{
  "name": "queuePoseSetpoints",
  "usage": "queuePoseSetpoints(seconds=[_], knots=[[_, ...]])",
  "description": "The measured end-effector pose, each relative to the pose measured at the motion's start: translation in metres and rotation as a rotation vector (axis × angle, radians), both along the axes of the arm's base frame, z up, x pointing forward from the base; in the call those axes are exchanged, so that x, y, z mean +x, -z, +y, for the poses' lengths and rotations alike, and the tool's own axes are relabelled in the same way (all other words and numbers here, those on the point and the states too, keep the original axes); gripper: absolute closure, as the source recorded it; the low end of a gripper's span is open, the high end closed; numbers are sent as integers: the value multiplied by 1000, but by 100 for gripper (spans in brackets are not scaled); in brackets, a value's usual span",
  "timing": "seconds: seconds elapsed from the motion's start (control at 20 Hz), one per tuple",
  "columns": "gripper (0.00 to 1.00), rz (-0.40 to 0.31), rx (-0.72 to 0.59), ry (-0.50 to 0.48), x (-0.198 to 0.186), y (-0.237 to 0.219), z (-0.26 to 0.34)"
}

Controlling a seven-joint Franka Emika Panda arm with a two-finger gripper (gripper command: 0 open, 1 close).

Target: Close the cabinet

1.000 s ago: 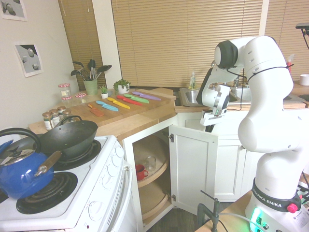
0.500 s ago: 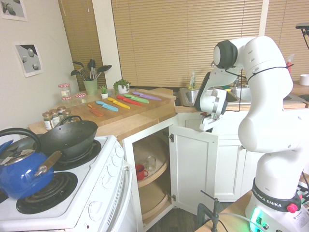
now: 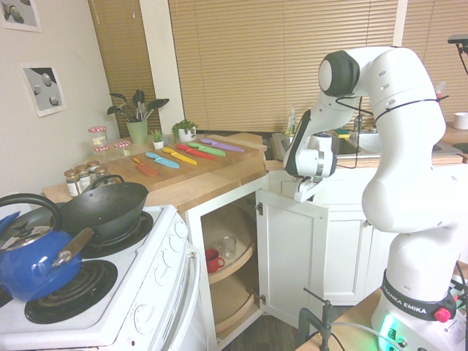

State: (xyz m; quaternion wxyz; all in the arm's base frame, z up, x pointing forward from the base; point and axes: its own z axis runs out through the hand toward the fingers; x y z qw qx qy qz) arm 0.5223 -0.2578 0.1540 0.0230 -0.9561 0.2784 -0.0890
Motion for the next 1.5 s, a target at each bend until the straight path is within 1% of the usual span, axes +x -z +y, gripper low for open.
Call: queuePoseSetpoints(seconds=[0.45, 1.0, 1.5], knots=[[100, 5, -95, -32, -2, -4, 63], [100, 15, -175, -74, 7, -12, 133], [100, 5, -233, -97, 12, -30, 189]])
